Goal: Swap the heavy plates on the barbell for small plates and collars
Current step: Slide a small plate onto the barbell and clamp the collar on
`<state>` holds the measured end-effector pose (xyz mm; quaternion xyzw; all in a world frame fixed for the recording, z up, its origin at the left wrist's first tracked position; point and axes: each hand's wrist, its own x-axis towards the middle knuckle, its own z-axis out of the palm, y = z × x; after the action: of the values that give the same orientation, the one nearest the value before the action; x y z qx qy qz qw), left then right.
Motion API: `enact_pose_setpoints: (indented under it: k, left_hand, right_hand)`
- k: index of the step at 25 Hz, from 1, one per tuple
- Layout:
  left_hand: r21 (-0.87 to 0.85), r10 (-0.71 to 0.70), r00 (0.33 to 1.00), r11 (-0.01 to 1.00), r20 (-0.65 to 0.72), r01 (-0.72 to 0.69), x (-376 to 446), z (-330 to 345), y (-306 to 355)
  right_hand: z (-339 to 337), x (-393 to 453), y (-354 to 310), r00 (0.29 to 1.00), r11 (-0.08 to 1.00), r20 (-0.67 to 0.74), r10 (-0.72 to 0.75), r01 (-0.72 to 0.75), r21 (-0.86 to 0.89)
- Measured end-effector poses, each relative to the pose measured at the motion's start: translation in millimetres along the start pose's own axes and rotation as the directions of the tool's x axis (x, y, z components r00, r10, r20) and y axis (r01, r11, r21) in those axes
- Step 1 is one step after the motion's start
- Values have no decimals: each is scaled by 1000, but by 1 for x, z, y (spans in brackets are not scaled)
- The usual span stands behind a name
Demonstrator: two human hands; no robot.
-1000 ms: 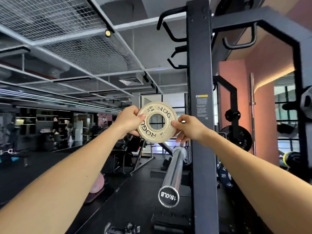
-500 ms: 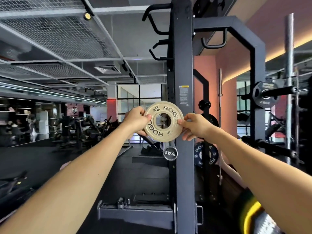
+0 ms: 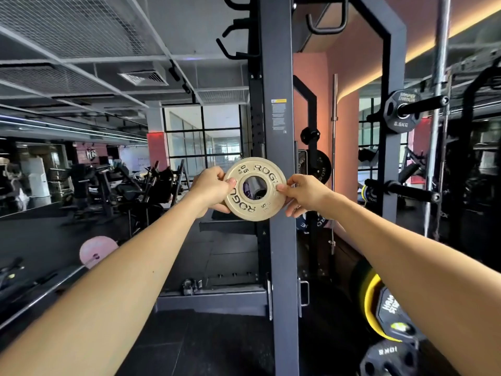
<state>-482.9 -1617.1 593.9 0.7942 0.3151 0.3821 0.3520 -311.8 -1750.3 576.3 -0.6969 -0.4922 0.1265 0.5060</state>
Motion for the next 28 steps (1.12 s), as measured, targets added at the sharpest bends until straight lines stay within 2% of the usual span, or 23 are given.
enact_pose_setpoints:
  k: [6,10,15,21,24,28]
  left_hand:
    - [-114,-45,996,992,74,53,15,24,-16]
    - [-49,-22,998,999,50,24,18,33,-24]
    - [123,197,978,974,-68,-188,17,43,-37]
    - [199,198,980,962,-27,-189,53,48,-43]
    - [157,181,983,972,-30,-175,81,56,-55]
    - [225,183,982,960,-42,-169,123,68,-66]
  right_hand:
    - [-4,8,21,1000,1000,-7,24,-24,-14]
    - [-3,10,32,1000,1000,-9,0,0,-11]
    - [8,8,45,993,993,-69,-93,87,-75]
    - [9,33,59,994,990,-69,-82,74,-121]
    - [7,63,68,995,985,-64,-82,71,-160]
    - [7,110,86,996,984,-35,-82,76,-158]
